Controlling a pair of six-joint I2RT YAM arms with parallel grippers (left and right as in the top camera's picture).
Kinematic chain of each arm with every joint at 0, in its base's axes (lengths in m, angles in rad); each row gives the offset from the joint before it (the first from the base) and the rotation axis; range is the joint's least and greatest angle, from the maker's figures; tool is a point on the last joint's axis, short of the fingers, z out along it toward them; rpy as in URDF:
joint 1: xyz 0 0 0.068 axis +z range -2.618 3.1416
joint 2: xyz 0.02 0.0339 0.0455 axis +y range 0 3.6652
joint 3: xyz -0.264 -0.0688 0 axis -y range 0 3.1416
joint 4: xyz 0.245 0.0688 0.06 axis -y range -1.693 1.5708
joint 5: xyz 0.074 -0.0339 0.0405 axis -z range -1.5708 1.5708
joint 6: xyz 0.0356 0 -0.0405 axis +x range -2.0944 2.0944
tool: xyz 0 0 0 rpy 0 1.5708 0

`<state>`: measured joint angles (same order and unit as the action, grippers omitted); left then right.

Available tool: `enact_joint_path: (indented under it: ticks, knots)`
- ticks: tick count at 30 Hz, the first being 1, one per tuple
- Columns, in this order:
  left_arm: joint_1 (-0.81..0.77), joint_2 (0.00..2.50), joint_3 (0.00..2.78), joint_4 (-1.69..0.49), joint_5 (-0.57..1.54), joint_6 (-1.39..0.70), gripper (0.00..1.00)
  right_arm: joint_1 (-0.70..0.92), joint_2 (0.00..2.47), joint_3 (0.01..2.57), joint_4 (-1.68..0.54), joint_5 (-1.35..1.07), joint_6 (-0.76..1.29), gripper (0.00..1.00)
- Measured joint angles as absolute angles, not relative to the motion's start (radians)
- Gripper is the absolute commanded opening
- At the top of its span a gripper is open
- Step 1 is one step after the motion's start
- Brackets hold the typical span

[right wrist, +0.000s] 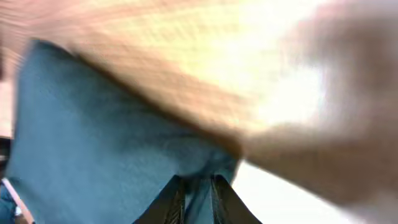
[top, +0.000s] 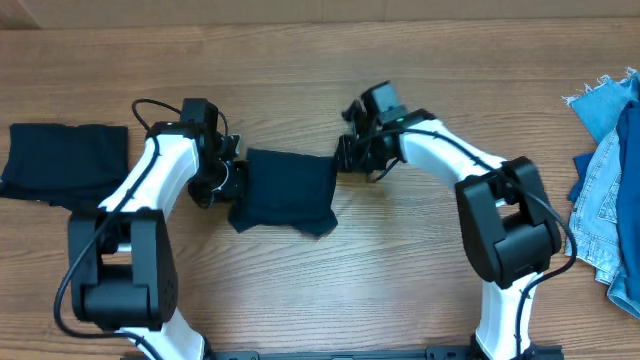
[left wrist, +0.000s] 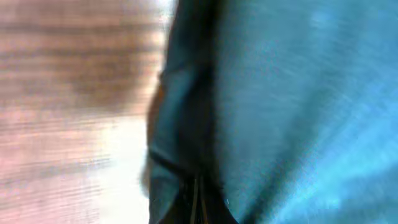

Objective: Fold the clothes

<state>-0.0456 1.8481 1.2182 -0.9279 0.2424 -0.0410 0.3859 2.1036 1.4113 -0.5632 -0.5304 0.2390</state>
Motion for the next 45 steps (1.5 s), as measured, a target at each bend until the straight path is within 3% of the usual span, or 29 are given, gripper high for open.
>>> enact_joint_path:
  ticks: [2, 3, 4, 6, 7, 13, 17, 19, 26, 35, 36, 39, 45]
  knots:
    - [-0.046, 1.824, 1.218, -0.982, 0.243, -0.041, 0.04, 0.381, 2.104, 1.411, -0.487, -0.606, 0.144, 0.20]
    - [-0.046, 1.815, 1.218, -1.000, 0.243, -0.041, 0.04, 0.383, 2.104, 1.417, -0.494, -0.636, 0.113, 0.27]
    - [-0.046, 1.799, 1.218, -0.995, 0.243, -0.041, 0.20, 0.382, 2.104, 1.441, -0.564, -0.659, 0.081, 0.33]
    - [-0.046, 1.750, 1.218, -0.951, 0.241, -0.036, 0.40, 0.366, 2.103, 1.491, -0.656, -0.674, 0.073, 0.45]
    - [-0.046, 1.716, 1.218, -0.918, 0.237, -0.038, 0.48, 0.355, 2.101, 1.515, -0.701, -0.679, 0.067, 0.47]
    - [-0.046, 1.599, 1.231, -0.866, 0.216, -0.026, 0.64, 0.276, 2.057, 1.590, -0.992, -0.683, 0.064, 0.59]
    - [-0.046, 1.671, 1.233, -0.653, 0.190, -0.022, 0.58, 0.307, 2.057, 1.591, -1.166, -0.681, 0.065, 0.60]
    - [-0.046, 1.736, 1.234, -0.634, 0.196, -0.022, 0.61, 0.323, 2.057, 1.591, -1.198, -0.677, 0.064, 0.60]
    - [-0.043, 1.847, 1.234, -0.741, 0.179, -0.022, 0.72, 0.337, 2.057, 1.591, -1.216, -0.638, 0.064, 0.60]
    - [-0.023, 1.940, 1.234, -0.743, 0.226, -0.022, 0.72, 0.337, 2.057, 1.591, -1.220, -0.628, 0.062, 0.60]
    - [-0.023, 1.940, 1.234, -0.740, 0.229, -0.022, 0.66, 0.337, 2.057, 1.591, -1.221, -0.624, 0.062, 0.65]
    - [-0.023, 1.942, 1.239, -0.772, 0.241, -0.020, 0.65, 0.337, 2.057, 1.591, -1.225, -0.576, 0.058, 0.77]
    - [-0.017, 1.949, 1.425, -0.971, 0.251, -0.019, 0.62, 0.336, 2.057, 1.563, -1.156, -0.534, 0.074, 0.83]
